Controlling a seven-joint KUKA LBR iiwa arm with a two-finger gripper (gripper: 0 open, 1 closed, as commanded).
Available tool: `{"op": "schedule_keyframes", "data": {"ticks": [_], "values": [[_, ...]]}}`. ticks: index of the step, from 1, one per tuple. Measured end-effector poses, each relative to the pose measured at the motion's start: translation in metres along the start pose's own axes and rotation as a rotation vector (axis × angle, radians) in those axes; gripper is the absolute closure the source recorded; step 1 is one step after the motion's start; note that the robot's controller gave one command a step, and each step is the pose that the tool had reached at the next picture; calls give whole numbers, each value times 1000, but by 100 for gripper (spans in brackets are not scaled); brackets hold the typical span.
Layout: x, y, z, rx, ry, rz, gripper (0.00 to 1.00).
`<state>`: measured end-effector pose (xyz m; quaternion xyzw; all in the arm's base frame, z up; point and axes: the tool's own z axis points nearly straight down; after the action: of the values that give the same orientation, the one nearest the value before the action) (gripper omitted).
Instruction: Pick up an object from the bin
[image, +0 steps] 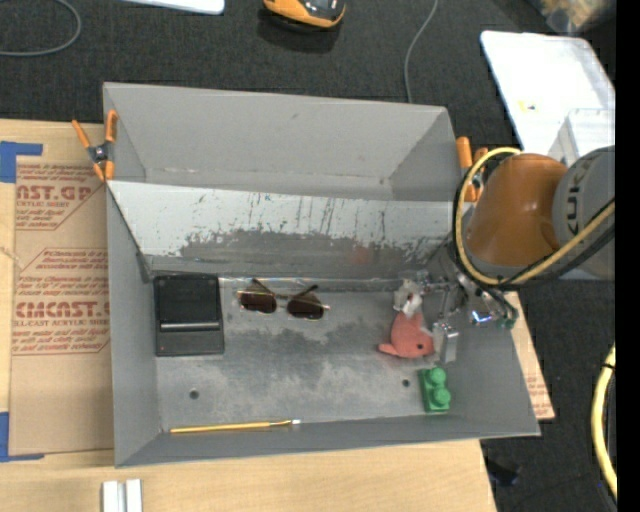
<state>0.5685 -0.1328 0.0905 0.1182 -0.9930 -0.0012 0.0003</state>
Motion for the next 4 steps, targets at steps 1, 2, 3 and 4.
{"op": "schedule_keyframes", "data": {"ticks": [1, 2, 3, 4], "values": [[-14, 11, -8, 5, -5, -256, 0], [-26, -1, 22, 4, -5, -408, 0], [-20, 7, 21, 6, -9, -669, 100], [-20, 7, 21, 6, -10, -669, 100]]}}
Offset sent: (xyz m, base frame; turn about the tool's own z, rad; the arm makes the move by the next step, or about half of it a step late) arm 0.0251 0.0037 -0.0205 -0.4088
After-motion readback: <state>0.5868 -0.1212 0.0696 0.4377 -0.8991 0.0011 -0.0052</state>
